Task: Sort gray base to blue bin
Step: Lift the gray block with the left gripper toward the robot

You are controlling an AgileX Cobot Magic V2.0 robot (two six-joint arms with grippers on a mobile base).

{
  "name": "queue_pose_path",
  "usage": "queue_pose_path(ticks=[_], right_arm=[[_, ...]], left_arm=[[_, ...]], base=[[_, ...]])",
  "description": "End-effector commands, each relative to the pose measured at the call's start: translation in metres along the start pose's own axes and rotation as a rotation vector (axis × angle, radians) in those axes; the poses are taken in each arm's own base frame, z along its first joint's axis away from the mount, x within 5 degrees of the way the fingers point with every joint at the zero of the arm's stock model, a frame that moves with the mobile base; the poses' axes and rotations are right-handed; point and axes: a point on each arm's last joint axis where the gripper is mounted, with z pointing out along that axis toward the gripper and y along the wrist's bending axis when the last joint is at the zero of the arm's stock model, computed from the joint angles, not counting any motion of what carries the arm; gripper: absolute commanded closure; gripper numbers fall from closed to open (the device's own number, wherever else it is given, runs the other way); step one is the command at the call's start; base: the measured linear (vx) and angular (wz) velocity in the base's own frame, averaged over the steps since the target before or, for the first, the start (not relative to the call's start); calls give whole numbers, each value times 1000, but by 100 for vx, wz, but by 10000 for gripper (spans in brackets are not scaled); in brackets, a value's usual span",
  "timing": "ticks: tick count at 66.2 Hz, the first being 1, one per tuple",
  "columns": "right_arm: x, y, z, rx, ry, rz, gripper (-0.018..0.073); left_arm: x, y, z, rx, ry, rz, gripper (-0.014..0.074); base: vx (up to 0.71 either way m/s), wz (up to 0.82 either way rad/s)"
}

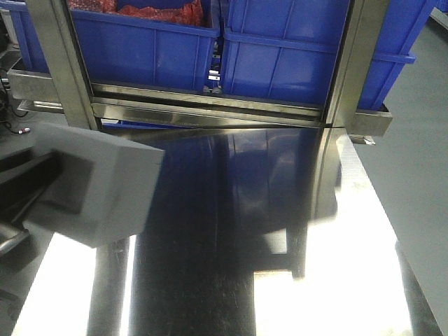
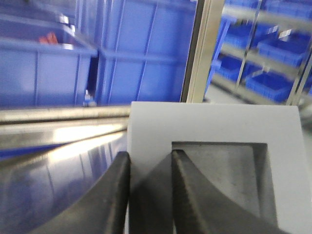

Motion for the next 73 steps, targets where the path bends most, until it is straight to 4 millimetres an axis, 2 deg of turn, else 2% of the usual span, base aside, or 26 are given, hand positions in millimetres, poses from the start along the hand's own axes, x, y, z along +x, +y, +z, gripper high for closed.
queue_pose_path(ticks=[1,8,18,73], right_arm=[[-5,0,1,3,-53,-15,564],[-5,0,1,3,-53,-15,564],[-5,0,1,3,-53,-15,564],[-5,0,1,3,-53,-15,564]], left_arm=[[-19,-3,-27,35,-218,-17,604],[-18,-3,-47,46,-279,-17,603],[-15,-3,-60,54,-304,-17,603],[-14,-2,-60,51,-289,-17,603]], base=[[0,0],[0,0],[0,0],[0,0]])
